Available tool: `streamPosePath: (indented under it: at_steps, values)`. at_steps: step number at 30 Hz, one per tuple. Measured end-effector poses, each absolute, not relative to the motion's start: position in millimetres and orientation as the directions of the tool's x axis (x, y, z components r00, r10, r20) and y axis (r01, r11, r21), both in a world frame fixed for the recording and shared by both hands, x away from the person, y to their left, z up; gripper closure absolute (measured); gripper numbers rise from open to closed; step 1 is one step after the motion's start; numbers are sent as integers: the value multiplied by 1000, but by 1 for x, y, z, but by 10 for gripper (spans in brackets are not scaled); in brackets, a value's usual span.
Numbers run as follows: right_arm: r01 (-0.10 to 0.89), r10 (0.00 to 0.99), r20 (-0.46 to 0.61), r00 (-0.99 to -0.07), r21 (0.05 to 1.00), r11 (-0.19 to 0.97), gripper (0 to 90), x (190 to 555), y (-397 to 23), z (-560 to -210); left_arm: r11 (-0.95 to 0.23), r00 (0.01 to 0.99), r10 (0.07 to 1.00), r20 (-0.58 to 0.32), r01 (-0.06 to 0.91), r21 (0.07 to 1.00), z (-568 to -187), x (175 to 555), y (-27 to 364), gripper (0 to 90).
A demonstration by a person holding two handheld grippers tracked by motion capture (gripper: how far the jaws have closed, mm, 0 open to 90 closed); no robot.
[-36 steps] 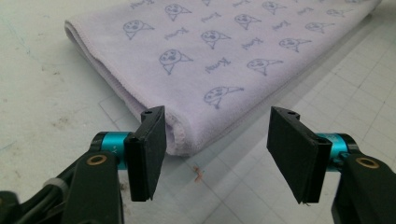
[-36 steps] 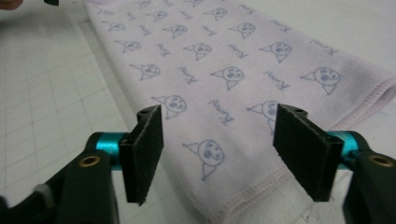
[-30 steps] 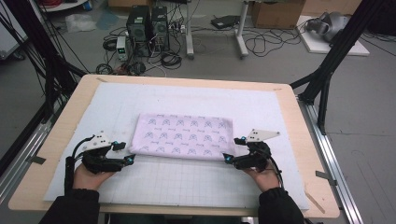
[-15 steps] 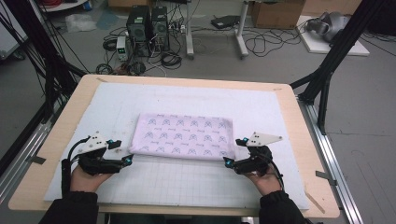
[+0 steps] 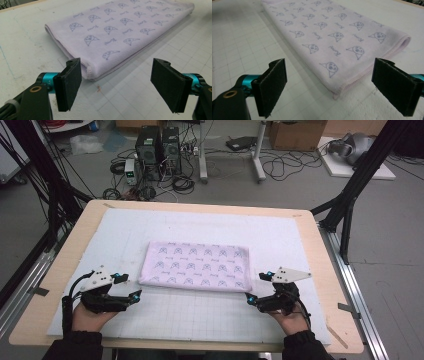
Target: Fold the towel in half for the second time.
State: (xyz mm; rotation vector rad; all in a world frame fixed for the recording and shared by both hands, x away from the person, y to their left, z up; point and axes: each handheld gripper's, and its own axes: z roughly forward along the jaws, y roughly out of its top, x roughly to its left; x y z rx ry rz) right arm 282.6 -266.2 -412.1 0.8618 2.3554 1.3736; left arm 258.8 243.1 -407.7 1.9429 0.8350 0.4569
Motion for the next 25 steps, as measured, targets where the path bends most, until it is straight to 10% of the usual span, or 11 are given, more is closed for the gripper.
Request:
streamPosePath:
  at_steps: [25]
  values:
    - [365, 633, 55, -772, 855, 370, 120, 268, -280, -421, -343, 699, 716, -7, 360, 868, -412, 252, 244, 254]
